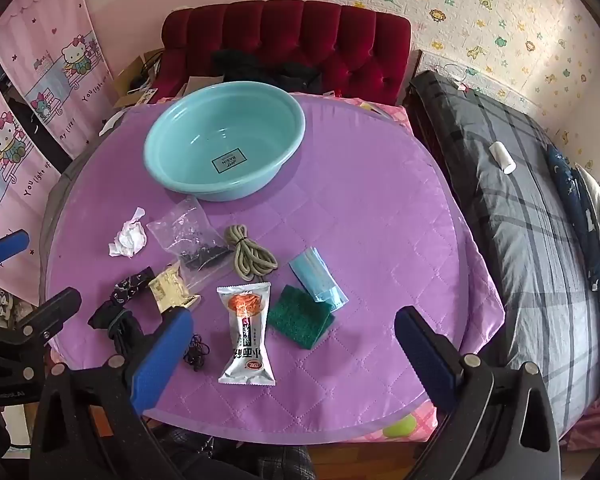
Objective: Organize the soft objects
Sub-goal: 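Move both tools toward the black gloves and blue face mask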
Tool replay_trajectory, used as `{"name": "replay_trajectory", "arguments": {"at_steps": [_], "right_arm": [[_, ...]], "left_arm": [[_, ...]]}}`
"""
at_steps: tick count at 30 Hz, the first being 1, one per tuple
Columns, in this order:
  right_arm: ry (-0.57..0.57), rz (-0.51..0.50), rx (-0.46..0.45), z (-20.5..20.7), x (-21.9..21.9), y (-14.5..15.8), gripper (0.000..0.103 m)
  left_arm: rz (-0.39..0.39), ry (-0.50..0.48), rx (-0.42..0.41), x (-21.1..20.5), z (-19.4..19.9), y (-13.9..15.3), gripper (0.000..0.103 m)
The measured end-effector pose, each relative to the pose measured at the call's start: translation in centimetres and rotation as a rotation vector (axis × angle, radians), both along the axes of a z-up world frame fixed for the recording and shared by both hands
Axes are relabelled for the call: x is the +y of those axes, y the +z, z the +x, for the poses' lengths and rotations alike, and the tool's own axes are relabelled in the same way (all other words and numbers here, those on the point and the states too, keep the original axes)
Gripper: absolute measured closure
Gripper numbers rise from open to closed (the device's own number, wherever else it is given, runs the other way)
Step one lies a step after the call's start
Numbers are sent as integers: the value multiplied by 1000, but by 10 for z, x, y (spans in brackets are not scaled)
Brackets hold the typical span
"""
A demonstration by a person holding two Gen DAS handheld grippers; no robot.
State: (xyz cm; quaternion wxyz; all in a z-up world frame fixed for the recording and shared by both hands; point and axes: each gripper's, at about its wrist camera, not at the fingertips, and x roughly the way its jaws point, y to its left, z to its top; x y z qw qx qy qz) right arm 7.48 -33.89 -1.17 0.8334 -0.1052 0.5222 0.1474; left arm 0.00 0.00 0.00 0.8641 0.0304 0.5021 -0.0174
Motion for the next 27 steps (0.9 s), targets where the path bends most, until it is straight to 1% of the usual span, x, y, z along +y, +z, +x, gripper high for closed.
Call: {"name": "replay_trajectory", "arguments": {"at_steps": [4,6,10,14,19,27], "right_arm": [[0,10,7,0,0,-1,0],[-7,8,8,1,-1,-2,0],[-4,6,0,3,1,0,0],[3,11,-5,2,-4,5,0],[1,7,-11,-1,-1,2,0],[11,4,-13,-1,0,3,0]], "left_arm": [[25,17,8,0,1,0,0],[-6,21,-24,3,-2,2,0],[-19,31,0,6,0,3,0],[-11,34,1,5,-2,2,0],[2,38,-9,5,-4,3,0],[-2,50,-10,9,-4,2,0]]}}
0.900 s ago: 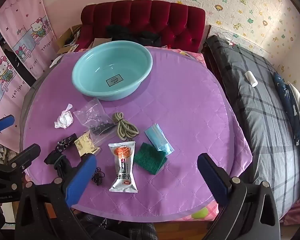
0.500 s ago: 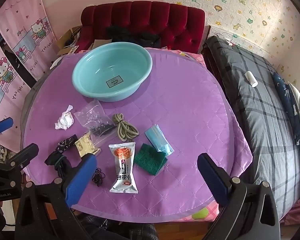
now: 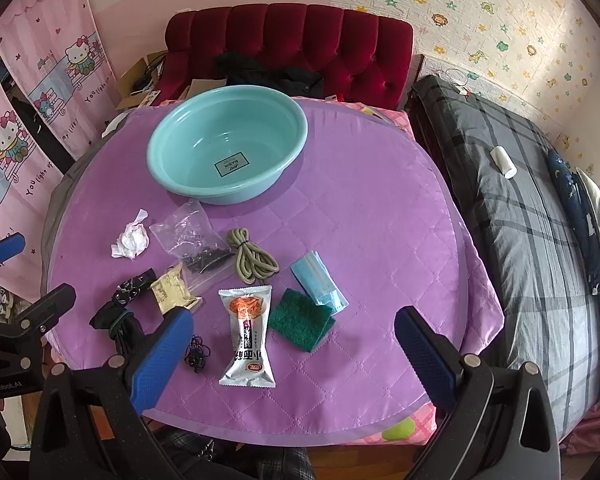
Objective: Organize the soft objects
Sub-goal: 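Move both tools toward the black gloves and blue face mask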
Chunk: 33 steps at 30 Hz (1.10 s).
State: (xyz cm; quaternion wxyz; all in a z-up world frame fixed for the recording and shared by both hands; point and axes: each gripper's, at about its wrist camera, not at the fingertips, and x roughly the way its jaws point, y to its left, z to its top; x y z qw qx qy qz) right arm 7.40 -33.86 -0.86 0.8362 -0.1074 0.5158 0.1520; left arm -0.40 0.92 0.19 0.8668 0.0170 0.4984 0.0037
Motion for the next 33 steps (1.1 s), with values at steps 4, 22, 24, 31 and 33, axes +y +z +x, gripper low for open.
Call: {"name": "replay_trajectory", "arguments": {"at_steps": [4,22,24,31,33], "right_arm": [[2,-1,-4,0,1,1,0],[3,14,-15,1,2,3,0],[4,16,-13,2,2,3,0],[15,17,-8,5,1,0,0],[23,16,-7,5,1,-1,1]], "left_arm": [[-2,7,-2,2,-1,0,0],[-27,42,-23,14,-6,1,0],[-27,49,-25,15,-6,1,0],[-34,59,-30,19,-8,-2,0],[-39,61,-36,21,-9,-2,0]]}}
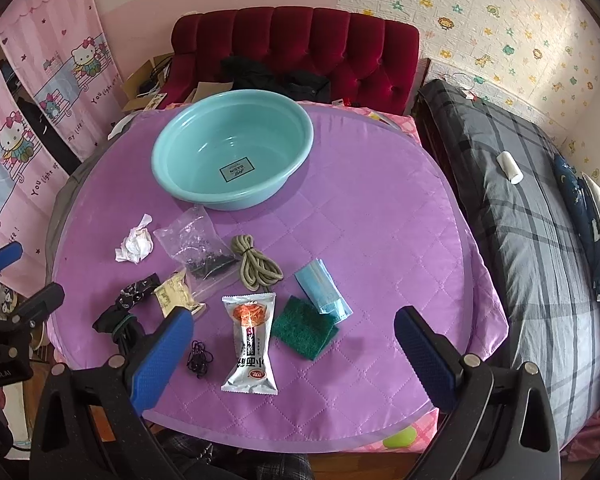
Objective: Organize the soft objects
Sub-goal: 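Move both tools toward the black gloves and blue face mask, then grasp the blue face mask with the right tool while the left tool grasps the black gloves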
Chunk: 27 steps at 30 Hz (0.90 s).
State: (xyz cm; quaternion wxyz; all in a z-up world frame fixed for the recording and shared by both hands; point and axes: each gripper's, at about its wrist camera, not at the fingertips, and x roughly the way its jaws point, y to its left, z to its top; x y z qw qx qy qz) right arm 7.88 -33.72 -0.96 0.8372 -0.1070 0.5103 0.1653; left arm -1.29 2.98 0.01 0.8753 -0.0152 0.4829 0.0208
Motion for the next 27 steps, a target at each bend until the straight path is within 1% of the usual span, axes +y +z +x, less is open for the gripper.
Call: {"name": "replay_trajectory", "arguments": {"at_steps": [8,11,14,17,20,22,24,27], "right_arm": [[-5,5,14,7,-6,-4,1],[11,8,12,9,-6,-6,1],[20,-9,15,14,-7,-13,1],[32,-5,16,19,-7,-19,1],[47,-20,14,28,-8,-30,1],[62,-17,30,37,-8,-43,1],[76,-25,43,44,-7,-57,1],[90,-31,68,57,-5,-80,1]], "left_arm": [[3,35,24,6,1,-7,0],[2,48,31,9,0,-9,0],[0,59,35,13,-1,-13,0],[-1,68,47,15,-1,-19,0],[-14,72,62,18,-3,-28,0],[-19,81,75,21,-4,-36,0],[-1,92,94,24,-6,-47,0],[17,82,113,25,-8,-65,0]]}}
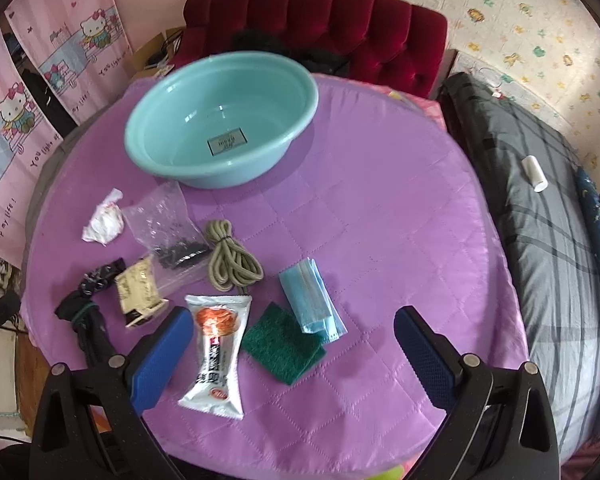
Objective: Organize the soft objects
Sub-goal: 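Grasp the blue face mask with the right tool while the left tool grasps the black gloves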
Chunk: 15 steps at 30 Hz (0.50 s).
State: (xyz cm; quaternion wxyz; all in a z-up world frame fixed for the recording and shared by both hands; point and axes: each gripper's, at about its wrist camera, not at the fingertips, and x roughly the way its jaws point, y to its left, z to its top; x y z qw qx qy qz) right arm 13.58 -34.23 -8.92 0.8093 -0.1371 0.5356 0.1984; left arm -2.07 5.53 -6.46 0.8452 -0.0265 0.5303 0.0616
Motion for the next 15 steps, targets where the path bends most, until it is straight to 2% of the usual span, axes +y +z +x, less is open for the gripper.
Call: {"name": "replay_trajectory", "arguments": {"at_steps": [6,15], "right_arm": [[11,-20,40,25,-2,-45,1],[52,-50,92,50,5,-105,1]], "left_arm": [[2,0,43,4,-5,-38,0],[-30,64,110,8,-14,-89,0]]}}
